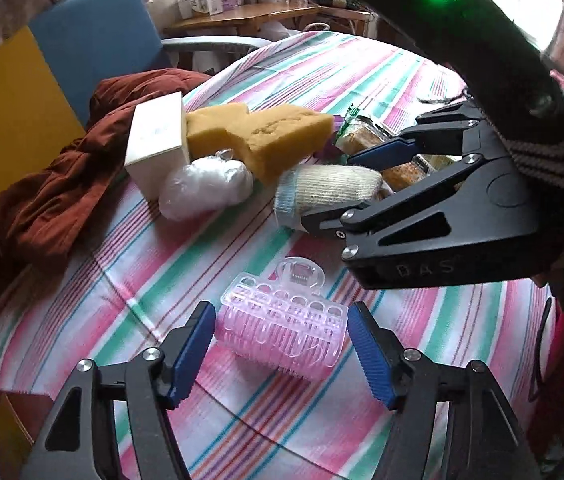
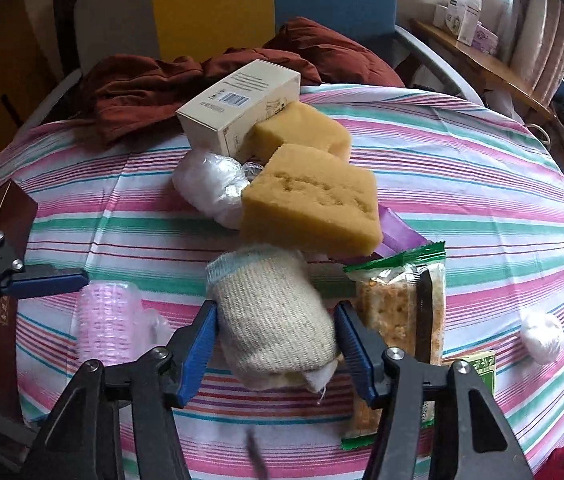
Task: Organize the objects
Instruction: 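Grasp pink hair roller with left gripper while right gripper grasps knit sock bundle, then place pink roller and knit bundle into the gold tray with both grippers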
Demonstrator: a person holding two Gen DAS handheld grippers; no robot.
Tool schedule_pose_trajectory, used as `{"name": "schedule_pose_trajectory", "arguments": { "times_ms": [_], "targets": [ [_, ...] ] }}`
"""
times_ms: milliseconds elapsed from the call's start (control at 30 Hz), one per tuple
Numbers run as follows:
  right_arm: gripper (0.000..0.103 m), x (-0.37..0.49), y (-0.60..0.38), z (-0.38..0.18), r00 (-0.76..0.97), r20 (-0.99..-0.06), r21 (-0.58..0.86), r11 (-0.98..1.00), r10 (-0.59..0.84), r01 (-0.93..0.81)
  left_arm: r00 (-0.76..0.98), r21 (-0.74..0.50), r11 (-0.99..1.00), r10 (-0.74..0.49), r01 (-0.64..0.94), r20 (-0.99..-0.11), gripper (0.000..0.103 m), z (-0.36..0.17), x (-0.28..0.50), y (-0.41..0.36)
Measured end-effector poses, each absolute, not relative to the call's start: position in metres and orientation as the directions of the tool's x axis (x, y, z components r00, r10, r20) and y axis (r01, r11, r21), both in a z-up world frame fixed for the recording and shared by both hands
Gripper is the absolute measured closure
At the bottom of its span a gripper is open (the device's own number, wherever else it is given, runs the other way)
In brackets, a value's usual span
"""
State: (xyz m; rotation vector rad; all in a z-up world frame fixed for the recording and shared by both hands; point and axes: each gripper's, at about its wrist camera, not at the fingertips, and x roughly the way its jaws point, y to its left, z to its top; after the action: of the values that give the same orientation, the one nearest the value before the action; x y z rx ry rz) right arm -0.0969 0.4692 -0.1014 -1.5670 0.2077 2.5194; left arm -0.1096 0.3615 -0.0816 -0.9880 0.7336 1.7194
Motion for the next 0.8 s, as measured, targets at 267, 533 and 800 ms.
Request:
{"name": "schedule_pose_trajectory", "arguments": {
  "times_ms": [267, 533, 800],
  "targets": [
    [0.045, -0.092, 0.455, -0.09, -0.488, -0.873, 0.086, -0.987, -0.009, -0.134, -0.23, -0.034, -0.477, 0.482, -0.878, -0.845, 0.034, -0.062, -0.102, 0.328],
    [0.045, -0.086, 0.438, -0.071, -0.562, -0.823, 0.153, -0.986, -0.088, -0.07, -0.331, -0.11, -0.649, 0.517, -0.753, -0.789, 0.034, -0.024, -0.089, 0.259],
    [0.045, -0.078, 0.412, -0.06, -0.575, -0.8, 0.218, -0.976, -0.173, -0.009, -0.442, -0.162, -0.797, 0.476, -0.581, -0.76, 0.034, -0.015, -0.078, 0.175]
  ]
}}
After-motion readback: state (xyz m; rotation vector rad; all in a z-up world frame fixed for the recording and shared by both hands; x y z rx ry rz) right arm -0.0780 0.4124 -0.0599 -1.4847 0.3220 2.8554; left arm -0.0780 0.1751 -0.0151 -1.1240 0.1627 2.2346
